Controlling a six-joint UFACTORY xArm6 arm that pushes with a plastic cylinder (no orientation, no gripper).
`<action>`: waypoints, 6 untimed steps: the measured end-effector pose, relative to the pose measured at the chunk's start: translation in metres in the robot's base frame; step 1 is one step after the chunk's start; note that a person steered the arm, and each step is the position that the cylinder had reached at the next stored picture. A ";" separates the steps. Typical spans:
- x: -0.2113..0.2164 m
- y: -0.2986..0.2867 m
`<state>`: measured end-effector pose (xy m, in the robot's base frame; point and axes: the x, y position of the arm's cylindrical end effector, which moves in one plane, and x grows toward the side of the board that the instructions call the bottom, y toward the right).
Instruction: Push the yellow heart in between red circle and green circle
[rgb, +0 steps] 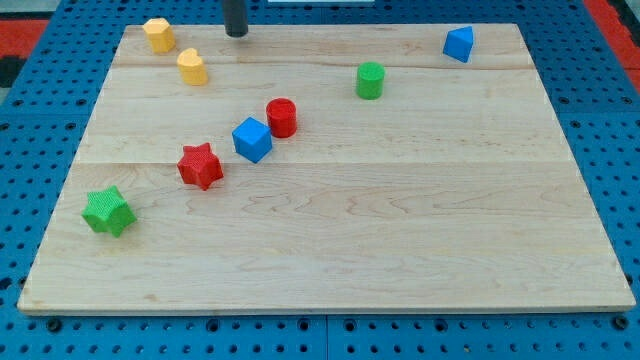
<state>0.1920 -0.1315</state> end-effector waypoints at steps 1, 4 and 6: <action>0.019 -0.051; 0.101 -0.012; 0.104 0.114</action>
